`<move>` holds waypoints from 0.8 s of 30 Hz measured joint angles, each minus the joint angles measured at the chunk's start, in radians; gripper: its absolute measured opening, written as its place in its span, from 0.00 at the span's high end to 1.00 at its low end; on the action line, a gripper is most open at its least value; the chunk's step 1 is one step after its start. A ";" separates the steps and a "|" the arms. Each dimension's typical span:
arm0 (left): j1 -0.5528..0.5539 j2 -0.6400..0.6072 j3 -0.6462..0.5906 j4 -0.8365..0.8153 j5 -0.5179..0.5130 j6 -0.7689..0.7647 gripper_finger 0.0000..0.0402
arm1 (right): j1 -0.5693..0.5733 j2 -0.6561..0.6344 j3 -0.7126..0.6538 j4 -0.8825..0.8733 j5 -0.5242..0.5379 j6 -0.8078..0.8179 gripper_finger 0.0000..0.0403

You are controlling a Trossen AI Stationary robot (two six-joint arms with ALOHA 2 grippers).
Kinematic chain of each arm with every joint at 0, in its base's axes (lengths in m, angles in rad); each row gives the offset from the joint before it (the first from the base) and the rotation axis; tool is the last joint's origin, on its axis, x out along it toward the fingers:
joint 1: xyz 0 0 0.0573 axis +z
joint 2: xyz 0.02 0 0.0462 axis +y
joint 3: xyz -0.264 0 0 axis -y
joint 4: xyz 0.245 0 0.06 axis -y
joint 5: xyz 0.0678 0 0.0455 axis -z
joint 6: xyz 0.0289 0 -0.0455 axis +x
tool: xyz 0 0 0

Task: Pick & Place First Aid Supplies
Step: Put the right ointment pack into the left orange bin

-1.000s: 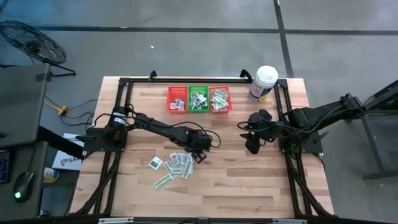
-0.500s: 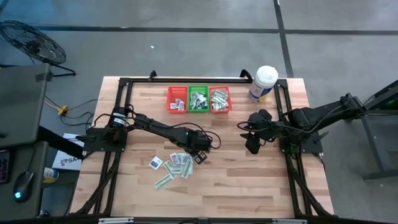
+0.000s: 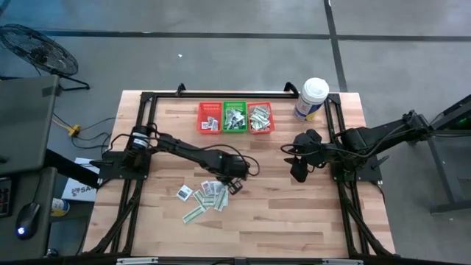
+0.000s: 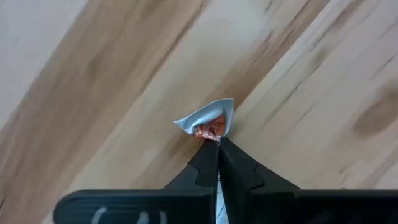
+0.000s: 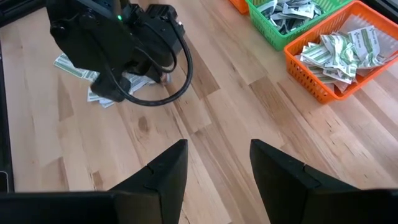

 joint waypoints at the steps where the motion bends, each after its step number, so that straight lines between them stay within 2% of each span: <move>1: 0.005 -0.007 -0.002 -0.020 0.008 0.000 1.00 | 0.000 0.000 0.000 0.000 0.000 -0.004 0.58; 13: 0.084 -0.108 -0.002 -0.185 0.003 0.068 1.00 | 0.000 0.000 0.000 0.001 0.000 -0.006 0.58; 24: 0.283 -0.220 0.000 -0.259 -0.031 0.190 1.00 | 0.000 0.000 0.000 0.002 0.031 0.012 0.58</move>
